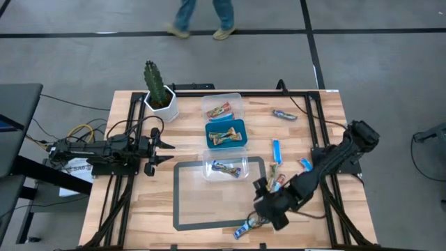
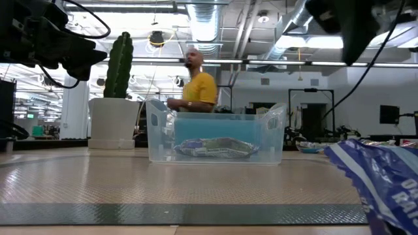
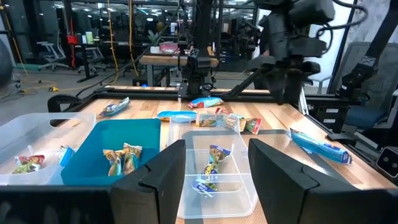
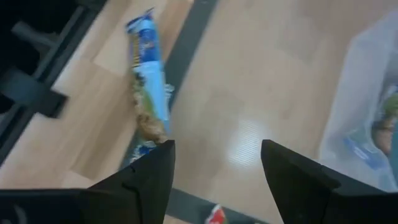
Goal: Pick and place Granola Bars by type
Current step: Put the blue granola bar into the bottom transparent bin
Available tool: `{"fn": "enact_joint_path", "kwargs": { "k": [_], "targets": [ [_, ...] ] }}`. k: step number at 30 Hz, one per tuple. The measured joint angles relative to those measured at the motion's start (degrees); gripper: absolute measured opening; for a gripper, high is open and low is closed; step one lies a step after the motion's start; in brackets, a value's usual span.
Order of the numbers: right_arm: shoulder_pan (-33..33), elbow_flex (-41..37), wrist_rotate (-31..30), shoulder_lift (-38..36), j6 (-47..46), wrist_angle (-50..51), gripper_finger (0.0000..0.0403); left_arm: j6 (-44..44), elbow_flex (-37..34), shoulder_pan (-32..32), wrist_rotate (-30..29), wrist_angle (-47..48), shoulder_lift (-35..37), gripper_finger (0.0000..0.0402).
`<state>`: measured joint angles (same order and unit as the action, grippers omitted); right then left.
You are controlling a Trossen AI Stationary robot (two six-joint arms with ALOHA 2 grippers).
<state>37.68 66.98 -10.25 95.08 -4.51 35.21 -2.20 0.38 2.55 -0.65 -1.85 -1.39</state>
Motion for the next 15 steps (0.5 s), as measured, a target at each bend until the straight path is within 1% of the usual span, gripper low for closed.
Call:
{"fn": "enact_joint_path", "kwargs": {
  "k": [8,15],
  "targets": [
    [2.51,6.47,0.05,6.92,-0.02,0.77,0.0228,0.0,0.0,0.0,0.05,0.0,-0.11,0.0168],
    [3.53,9.33,0.22,9.37,-0.07,1.22,0.0228,0.02,-0.02,0.0,0.09,0.0,-0.12,0.0168]
  ]
}}
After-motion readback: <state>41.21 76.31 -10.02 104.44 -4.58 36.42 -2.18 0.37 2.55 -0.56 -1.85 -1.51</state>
